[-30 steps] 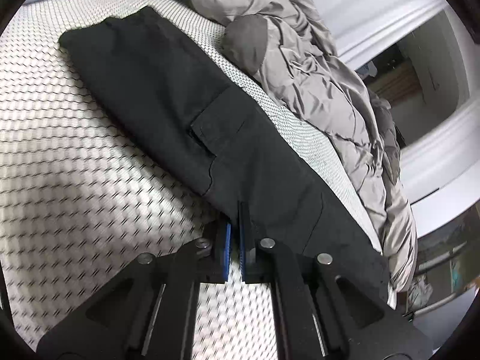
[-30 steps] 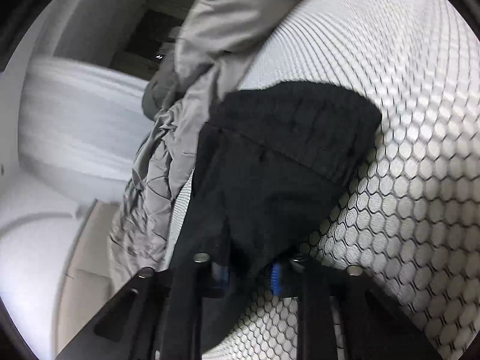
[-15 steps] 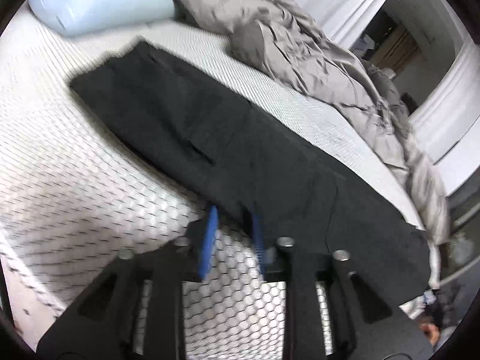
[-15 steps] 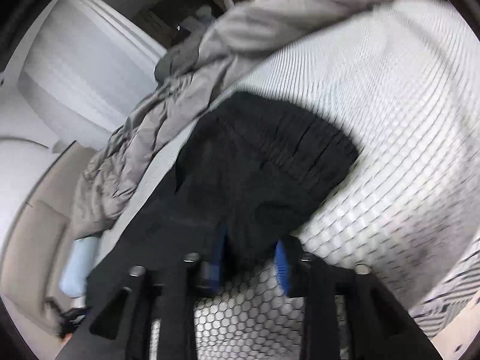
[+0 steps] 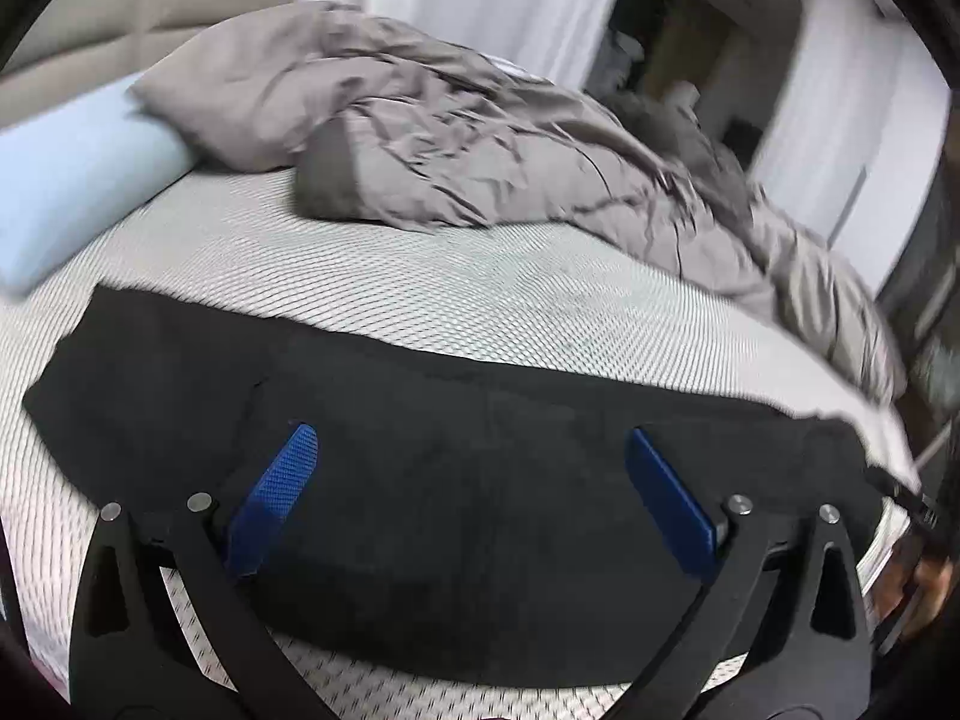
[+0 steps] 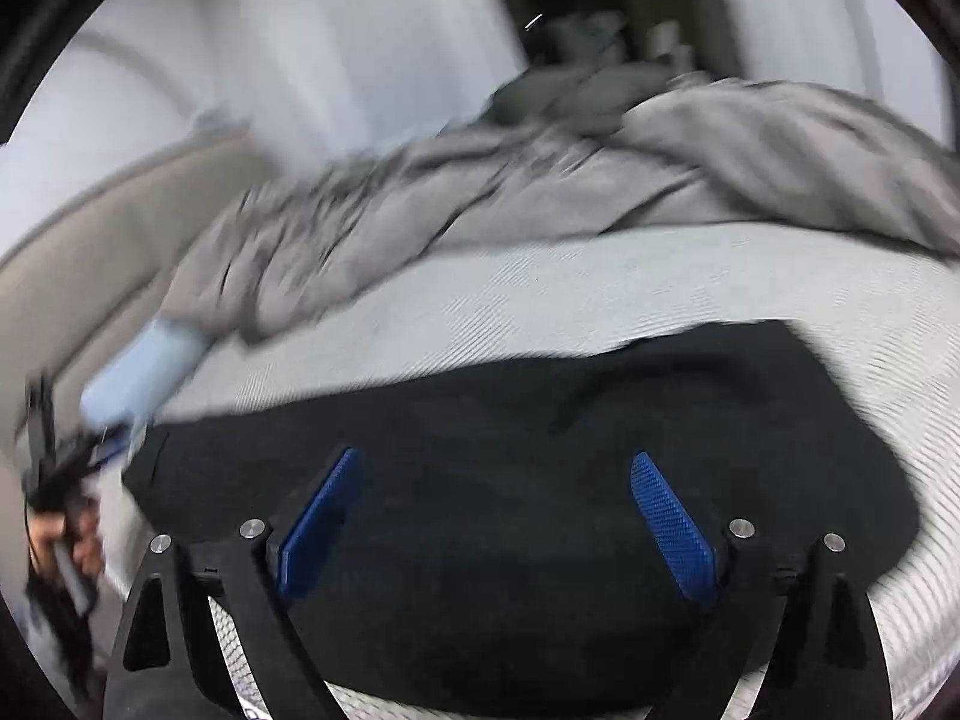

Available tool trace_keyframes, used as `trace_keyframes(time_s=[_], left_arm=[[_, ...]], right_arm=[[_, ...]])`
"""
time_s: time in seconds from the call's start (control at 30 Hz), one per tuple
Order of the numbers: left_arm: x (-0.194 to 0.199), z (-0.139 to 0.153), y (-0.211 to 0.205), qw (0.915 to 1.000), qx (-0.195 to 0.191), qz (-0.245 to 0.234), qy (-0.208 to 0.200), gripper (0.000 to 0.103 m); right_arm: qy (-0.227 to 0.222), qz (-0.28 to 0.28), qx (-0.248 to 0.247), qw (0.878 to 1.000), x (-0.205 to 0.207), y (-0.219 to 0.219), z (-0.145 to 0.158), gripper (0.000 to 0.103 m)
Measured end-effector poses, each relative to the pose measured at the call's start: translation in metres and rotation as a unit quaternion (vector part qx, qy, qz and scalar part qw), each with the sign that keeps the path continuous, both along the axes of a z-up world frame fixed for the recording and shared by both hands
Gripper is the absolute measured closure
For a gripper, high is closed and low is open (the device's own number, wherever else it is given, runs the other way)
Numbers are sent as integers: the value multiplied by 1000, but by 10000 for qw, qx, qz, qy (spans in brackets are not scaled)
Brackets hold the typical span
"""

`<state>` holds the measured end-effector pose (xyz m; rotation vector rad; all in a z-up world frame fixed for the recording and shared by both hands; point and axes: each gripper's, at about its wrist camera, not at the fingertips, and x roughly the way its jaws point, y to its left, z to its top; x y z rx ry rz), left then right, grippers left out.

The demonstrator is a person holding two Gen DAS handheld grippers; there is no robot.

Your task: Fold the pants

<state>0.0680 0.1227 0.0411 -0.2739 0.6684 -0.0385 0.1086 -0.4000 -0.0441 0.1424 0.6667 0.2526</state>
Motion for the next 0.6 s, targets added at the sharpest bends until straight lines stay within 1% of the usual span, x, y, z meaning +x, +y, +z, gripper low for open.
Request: trace_keyframes(time_s=[0.03,0.07,0.1,0.13,0.17,0.23,0.33,0.37,0.47,0.53,0.57,0.6], left_arm=[[-1,-4,-5,9999,35,-156,-11,1],[2,-6,-10,9998,7,-199,-25,1],[12,-7,-19,9998,-11,-193,-11,1],[13,-12,-18,9998,-89,-165,33,1],[16,-16,-18,9998,-156,-132,86,1],[28,-22,-17,9994,-302,-92,170,1],[38,-29,-9,9987,-440,-13,261,1],[40,-30,-7,9984,-468,-30,299,1],[44,-33,-1,9989,-356,-17,307,1],[47,-34,3,9991,-292,31,321,1],[47,-34,6,9989,-309,24,341,1],[49,-34,8,9988,-329,48,356,1]], right_arm=[[157,249,-167,9994,14,18,-3,10],[216,399,-263,9986,21,29,-4,10],[317,626,-419,9967,33,45,-6,10],[436,797,-624,9939,46,62,-8,10],[517,910,-761,9916,50,70,-11,10],[680,1223,-1004,9850,72,93,-17,10],[864,1369,-1308,9781,104,115,-28,10],[994,1493,-1391,9739,117,122,-35,10],[1285,1670,-1667,9632,145,136,-50,10],[1531,1893,-1859,9519,157,143,-63,10],[1636,1971,-1956,9466,160,145,-70,12],[1716,2035,-2030,9423,161,147,-75,31]])
